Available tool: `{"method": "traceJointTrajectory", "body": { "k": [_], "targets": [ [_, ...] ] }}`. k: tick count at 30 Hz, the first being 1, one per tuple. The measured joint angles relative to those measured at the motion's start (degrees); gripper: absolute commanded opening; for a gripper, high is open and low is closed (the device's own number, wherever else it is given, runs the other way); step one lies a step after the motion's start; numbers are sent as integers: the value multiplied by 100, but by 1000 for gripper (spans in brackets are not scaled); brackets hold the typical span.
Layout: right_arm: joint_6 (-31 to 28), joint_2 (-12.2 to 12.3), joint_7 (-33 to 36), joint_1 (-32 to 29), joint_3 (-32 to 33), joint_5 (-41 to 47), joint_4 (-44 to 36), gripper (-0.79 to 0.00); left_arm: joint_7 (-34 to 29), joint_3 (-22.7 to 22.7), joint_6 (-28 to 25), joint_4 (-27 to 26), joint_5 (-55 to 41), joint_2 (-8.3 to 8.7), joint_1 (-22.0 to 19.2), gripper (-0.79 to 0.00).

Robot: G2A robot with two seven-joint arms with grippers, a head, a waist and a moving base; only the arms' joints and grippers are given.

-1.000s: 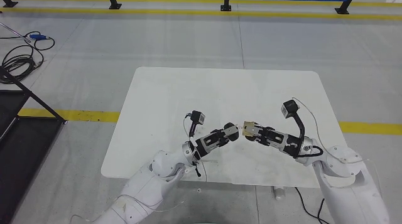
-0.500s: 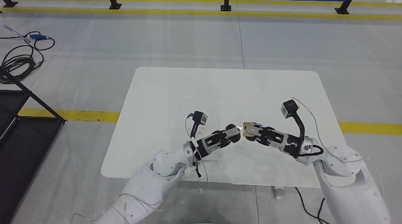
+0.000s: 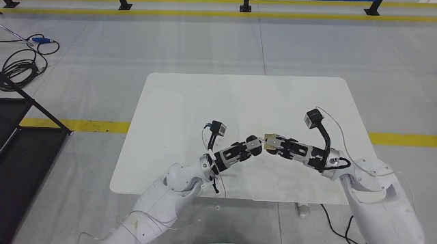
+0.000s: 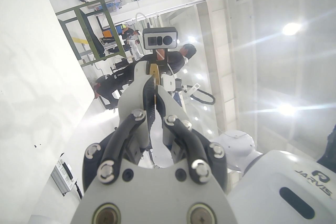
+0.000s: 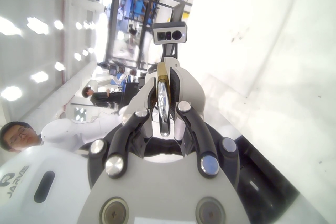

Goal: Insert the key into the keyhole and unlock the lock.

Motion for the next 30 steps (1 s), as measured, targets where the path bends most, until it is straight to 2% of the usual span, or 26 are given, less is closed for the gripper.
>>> {"method": "traceJointTrajectory", "body": {
  "k": [1, 2, 3, 10, 17, 24, 30],
  "targets": [
    [3, 3, -3, 0, -3, 5, 1, -785, -3, -2, 2, -2, 2, 0, 1, -576],
    [6, 7, -7, 2, -7, 16, 2, -785, -11, -5, 10, -5, 8, 0, 3, -416],
    [6, 10, -11, 3, -10, 24, 3, -785, -15, -8, 19, -9, 12, 0, 4, 0],
    [17, 32, -22, 21, -27, 84, 20, -785, -103, -140, 46, -125, 124, 32, -16, 0],
    [-7, 60, 236, 120, -42, 310, 121, -785, -928, -443, 411, -272, -108, 138, -158, 0],
    [-83, 83, 505, 336, -93, 463, 293, -785, -1756, -593, 855, -204, -401, 204, -416, 0],
    [-123, 88, 557, 424, -126, 444, 333, -785, -1882, -613, 937, -151, -438, 213, -470, 0]
  ]
}}
